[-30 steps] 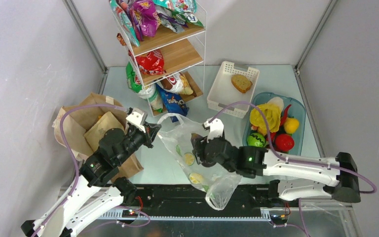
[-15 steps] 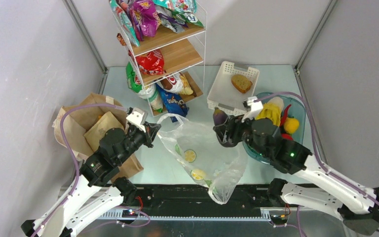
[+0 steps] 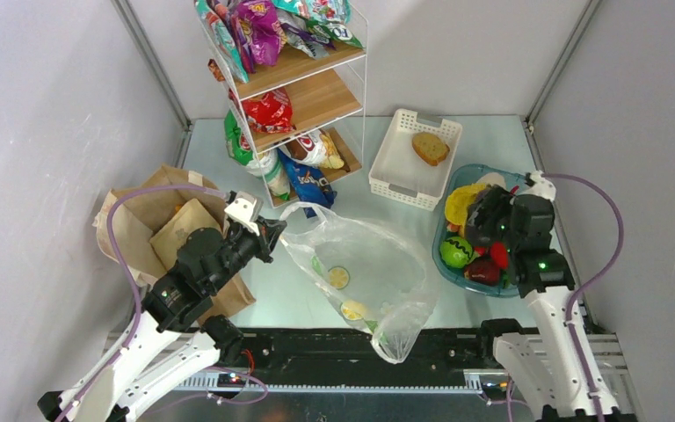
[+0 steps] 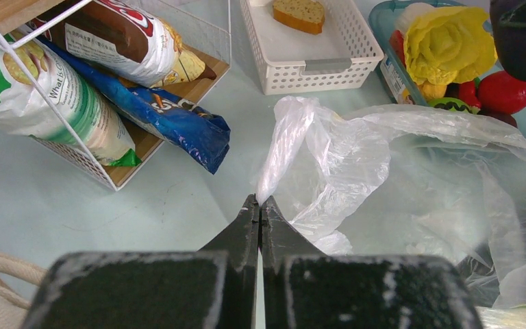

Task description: Untie the knot of the grocery bags and take out the mixed food

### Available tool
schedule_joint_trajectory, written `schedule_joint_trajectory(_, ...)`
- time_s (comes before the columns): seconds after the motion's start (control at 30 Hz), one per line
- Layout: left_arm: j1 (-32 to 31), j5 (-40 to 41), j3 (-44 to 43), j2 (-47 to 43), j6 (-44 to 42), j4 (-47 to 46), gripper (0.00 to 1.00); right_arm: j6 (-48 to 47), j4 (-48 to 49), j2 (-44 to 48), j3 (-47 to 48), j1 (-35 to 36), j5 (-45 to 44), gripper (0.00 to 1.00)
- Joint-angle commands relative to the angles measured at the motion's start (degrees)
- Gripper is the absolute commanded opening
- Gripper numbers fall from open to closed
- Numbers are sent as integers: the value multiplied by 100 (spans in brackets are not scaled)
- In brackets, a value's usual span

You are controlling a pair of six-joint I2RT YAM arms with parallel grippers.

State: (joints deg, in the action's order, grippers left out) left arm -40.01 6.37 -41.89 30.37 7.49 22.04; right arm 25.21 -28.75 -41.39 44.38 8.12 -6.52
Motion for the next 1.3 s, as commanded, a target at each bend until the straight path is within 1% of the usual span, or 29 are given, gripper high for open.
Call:
schedule_joint_trajectory(0.0, -9, 60, -86, -11, -37, -98, 0, 196, -8, 263, -322, -999, 348, 46)
schedule_joint_trajectory(0.07, -15, 43, -90, -13, -32, -100, 0, 483, 50, 476, -580, -1150, 198, 48)
schedule_joint_trajectory(0.23, -15, 1, -94, 10, -27, -97, 0, 1206, 226, 622, -1135, -1111, -384, 48)
schedule_joint_trajectory(0.3, -8, 12, -96, 25, -28, -95, 0, 1445, 349, 645, -1295, -944, -680, 48)
schedule_joint_trajectory(0.37, -9, 13, -100, 42, -28, -100, 0, 1646, 493, 633, -1415, -557, -1047, 51)
schedule_joint_trajectory(0.43, -7, 20, -100, 43, -28, -98, 0, 1750, 618, 539, -1430, -277, -1460, 56)
schedule_joint_trajectory(0.5, -9, 22, -88, 47, -28, -89, 0, 1784, 699, 396, -1432, -134, -1725, 64)
schedule_joint_trajectory(0.53, -12, 26, -85, 43, -28, -92, 0, 1809, 710, 311, -1432, -122, -1775, 71)
schedule_joint_trajectory(0.57, -15, 21, -88, 40, -28, -94, 0, 1815, 707, 278, -1432, -108, -1792, 75)
schedule_joint_trajectory(0.6, -15, 17, -90, 39, -28, -95, 0, 1804, 685, 247, -1432, -108, -1842, 81)
schedule_joint_trajectory(0.67, -15, 9, -98, 44, -28, -100, 0, 1766, 616, 272, -1432, -76, -2008, 88)
schedule_joint_trajectory(0.7, -9, -1, -99, 37, -28, -102, 0, 1740, 553, 329, -1432, -39, -2089, 90)
schedule_joint_trajectory(0.77, -14, -12, -99, 34, -28, -103, 0, 1670, 438, 458, -1432, -1, -2344, 98)
schedule_joint_trajectory(0.9, -13, -13, -94, 22, -28, -101, 0, 1390, 254, 709, -1382, 9, -2635, 99)
schedule_joint_trajectory(1.07, -15, -14, -92, 46, -28, -95, 0, 986, -51, 1041, -1120, 184, -2611, 99)
schedule_joint_trajectory(1.13, -12, -8, -85, 55, -32, -95, 0, 769, -178, 1215, -992, 389, -2501, 99)
schedule_joint_trajectory(1.2, -11, 97, -85, 83, -43, -88, 0, 437, -291, 1414, -869, 651, -2177, 99)
schedule_joint_trajectory(1.27, -11, 241, -93, 103, -35, -62, 0, 182, -296, 1611, -800, 943, -1667, 99)
